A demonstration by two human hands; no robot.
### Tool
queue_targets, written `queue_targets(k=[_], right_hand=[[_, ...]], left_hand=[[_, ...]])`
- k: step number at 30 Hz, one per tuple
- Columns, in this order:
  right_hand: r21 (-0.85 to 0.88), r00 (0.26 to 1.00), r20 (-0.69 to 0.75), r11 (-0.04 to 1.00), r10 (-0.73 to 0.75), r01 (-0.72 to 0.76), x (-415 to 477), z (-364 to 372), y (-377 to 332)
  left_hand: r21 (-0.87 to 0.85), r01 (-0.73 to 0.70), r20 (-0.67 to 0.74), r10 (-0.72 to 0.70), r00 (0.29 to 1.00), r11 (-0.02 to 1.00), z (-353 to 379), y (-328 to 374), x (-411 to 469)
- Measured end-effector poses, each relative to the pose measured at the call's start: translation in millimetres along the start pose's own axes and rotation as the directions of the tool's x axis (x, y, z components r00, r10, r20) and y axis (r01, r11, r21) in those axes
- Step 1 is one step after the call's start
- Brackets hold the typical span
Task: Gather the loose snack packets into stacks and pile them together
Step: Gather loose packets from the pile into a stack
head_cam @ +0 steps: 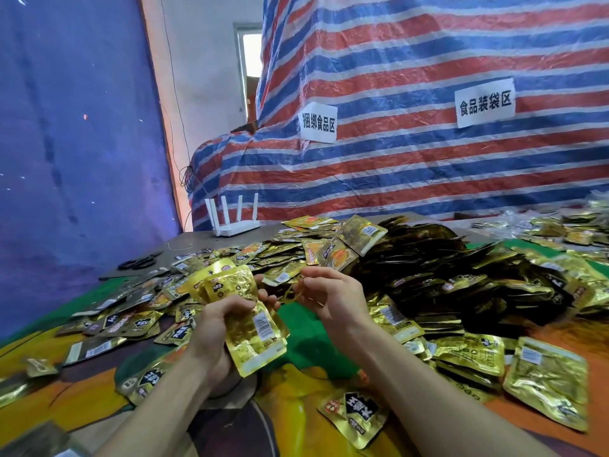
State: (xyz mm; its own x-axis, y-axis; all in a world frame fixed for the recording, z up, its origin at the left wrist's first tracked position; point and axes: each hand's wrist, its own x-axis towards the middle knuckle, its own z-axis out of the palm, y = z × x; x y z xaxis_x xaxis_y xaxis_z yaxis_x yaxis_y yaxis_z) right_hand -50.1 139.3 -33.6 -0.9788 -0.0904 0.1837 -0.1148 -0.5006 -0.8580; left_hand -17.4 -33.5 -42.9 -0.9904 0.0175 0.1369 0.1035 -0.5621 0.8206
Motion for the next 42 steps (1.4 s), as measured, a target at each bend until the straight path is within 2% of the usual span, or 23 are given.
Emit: queue_targets(k=[3,5,8,9,12,15,19,22,25,27,31,35,37,39,42], right_hand=[[-0.133,0.993,0.117,0.990,-0.020,0.036,-1.8,0.0,0.1],[-0.289,0.978,0.183,0.946,-0.100,0.151,-4.4,-0.6,0.3],[-0.563,0.931,0.250,0.743,-0.266,0.363,-6.4,-2.6,2.4],[-0.613,0.921,0.261,0.688,-0.288,0.388,-6.9,-3.0,3.0],[-0.675,0.911,0.256,0.614,-0.324,0.408,-7.6,-2.9,3.1],[-0.744,0.887,0.275,0.502,-0.371,0.440,-5.7,-4.4,0.6],[-0.713,0.899,0.288,0.553,-0.330,0.431,-3.3,-6.0,-0.1],[-0.685,0.907,0.276,0.596,-0.318,0.418,-1.9,-7.9,-1.9],[-0.662,0.905,0.345,0.619,-0.250,0.423,-3.4,-10.0,-4.2],[-0.628,0.909,0.331,0.660,-0.252,0.412,-3.5,-9.8,-3.7],[-0.516,0.953,0.254,0.809,-0.168,0.280,-3.3,-8.7,-3.8],[-0.316,0.961,0.277,0.944,-0.007,0.098,-2.2,-11.1,-9.3],[-0.315,0.965,0.263,0.944,-0.014,0.100,-2.4,-11.0,-9.8],[-0.401,0.973,0.217,0.902,-0.075,0.159,-2.5,-11.7,-8.6],[-0.451,0.974,0.199,0.872,-0.108,0.189,-0.8,-14.2,-8.2]], left_hand=[[0.095,0.113,-0.010,-0.112,0.994,0.989,3.2,0.6,-3.4],[0.189,0.174,-0.008,-0.176,0.984,0.966,7.2,2.5,-6.3],[0.256,0.227,-0.040,-0.224,0.974,0.940,12.5,5.1,-10.8],[0.276,0.234,-0.058,-0.227,0.972,0.932,14.1,5.6,-12.2],[0.305,0.234,-0.084,-0.218,0.972,0.923,15.1,7.1,-14.4],[0.286,0.234,-0.032,-0.235,0.971,0.929,12.7,10.3,-14.8],[0.214,0.213,0.085,-0.235,0.968,0.954,10.2,12.2,-16.1],[0.056,0.222,0.204,-0.229,0.952,0.973,6.7,12.1,-18.7],[-0.025,0.230,0.283,-0.214,0.935,0.973,5.4,13.3,-19.4],[0.048,0.204,0.242,-0.210,0.947,0.978,4.4,12.1,-16.7],[0.147,0.155,0.041,-0.163,0.986,0.977,2.5,10.9,-10.1],[0.206,0.174,0.029,-0.184,0.983,0.963,3.6,11.3,-12.2],[0.239,0.224,0.050,-0.242,0.969,0.945,3.9,10.9,-13.8],[0.260,0.256,0.063,-0.281,0.958,0.931,4.8,10.2,-14.7],[0.270,0.260,0.075,-0.289,0.954,0.927,6.5,8.7,-14.6]])
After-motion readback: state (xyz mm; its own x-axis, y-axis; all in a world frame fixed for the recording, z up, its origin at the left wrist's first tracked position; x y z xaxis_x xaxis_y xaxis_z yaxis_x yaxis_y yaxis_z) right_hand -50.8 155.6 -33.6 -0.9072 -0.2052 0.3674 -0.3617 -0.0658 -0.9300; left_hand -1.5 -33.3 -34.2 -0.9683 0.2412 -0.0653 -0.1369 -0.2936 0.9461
